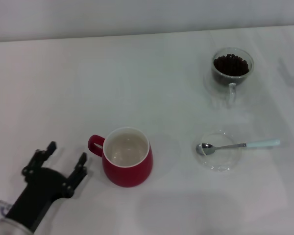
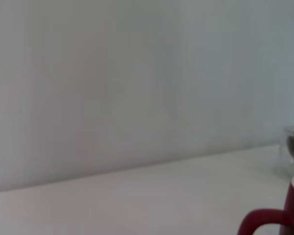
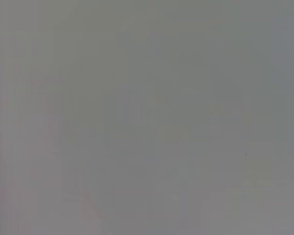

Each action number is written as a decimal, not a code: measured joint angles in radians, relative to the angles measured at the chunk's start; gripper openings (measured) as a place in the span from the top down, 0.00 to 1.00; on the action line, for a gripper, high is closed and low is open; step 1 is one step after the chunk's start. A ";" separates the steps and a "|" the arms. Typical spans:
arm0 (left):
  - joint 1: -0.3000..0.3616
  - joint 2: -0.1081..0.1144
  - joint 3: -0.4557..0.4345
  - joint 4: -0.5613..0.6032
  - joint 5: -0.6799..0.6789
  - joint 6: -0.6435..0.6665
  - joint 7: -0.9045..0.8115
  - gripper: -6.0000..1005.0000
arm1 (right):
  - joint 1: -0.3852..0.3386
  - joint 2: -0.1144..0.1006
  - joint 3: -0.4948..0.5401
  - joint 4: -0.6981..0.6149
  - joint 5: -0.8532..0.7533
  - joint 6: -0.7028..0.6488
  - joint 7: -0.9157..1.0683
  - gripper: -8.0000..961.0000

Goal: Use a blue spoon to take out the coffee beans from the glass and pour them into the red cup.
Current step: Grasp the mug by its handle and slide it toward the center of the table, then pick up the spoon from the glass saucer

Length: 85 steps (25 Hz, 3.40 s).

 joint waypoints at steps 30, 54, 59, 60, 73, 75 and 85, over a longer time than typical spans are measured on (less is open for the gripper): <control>-0.066 0.005 -0.009 -0.149 -0.643 0.248 -0.219 0.23 | -0.118 -0.011 -0.062 -0.014 -0.015 -0.058 0.345 0.10; -0.147 0.005 -0.009 -0.188 -0.648 0.224 -0.213 0.23 | -0.254 -0.014 -0.115 0.010 -0.091 -0.132 0.715 0.14; -0.147 0.005 -0.007 -0.188 -0.647 0.223 -0.206 0.23 | -0.255 -0.015 -0.165 0.016 -0.092 -0.132 0.744 0.15; -0.147 0.005 -0.006 -0.188 -0.645 0.223 -0.198 0.23 | -0.256 -0.015 -0.175 0.016 -0.092 -0.132 0.749 0.15; -0.136 0.002 0.000 -0.178 -0.632 0.221 -0.175 0.23 | -0.260 -0.018 -0.225 0.063 -0.105 -0.136 0.804 0.17; -0.133 0.002 0.000 -0.178 -0.620 0.221 -0.176 0.23 | -0.268 -0.019 -0.233 0.074 -0.105 -0.149 0.821 0.17; -0.141 0.002 0.000 -0.177 -0.605 0.222 -0.177 0.23 | -0.335 -0.012 -0.283 0.114 -0.129 -0.273 0.869 0.19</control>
